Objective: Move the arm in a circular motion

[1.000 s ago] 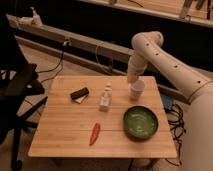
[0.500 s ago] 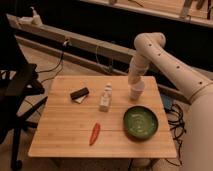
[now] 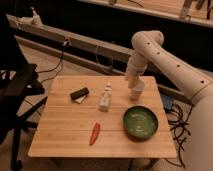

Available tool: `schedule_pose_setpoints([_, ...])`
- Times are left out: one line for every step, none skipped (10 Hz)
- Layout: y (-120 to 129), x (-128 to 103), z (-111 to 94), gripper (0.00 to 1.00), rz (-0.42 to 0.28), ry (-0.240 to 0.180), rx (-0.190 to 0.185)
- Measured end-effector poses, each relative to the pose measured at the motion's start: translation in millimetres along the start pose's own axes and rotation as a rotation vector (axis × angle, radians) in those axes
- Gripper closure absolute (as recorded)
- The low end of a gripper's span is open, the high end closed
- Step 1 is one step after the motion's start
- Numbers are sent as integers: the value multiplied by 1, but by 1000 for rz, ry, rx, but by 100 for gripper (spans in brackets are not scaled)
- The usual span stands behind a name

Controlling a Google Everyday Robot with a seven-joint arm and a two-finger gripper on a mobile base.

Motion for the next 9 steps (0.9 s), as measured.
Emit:
schedule_pose_setpoints([12,4,0,61,-10,-20,-12])
schedule_pose_setpoints([17,2,-1,68,-16,-19,-10])
schedule_pose_setpoints([20,-5,4,78,-28,-18,-18])
schedule_pose_setpoints([23,-16,11,89,-52,-31,-30])
schedule_pose_setpoints([27,-31,20,97,-83,-45,-45])
schedule_pose_setpoints([34,-45,29,100,-111,-55,-61])
schedule_pose_setpoints([47,-69,40,100,-138,-74,-80])
schedule_pose_setpoints([65,-85,49,100,-150,-90,-101])
schedule_pose_setpoints([88,-98,58,100,-155,-112,-126])
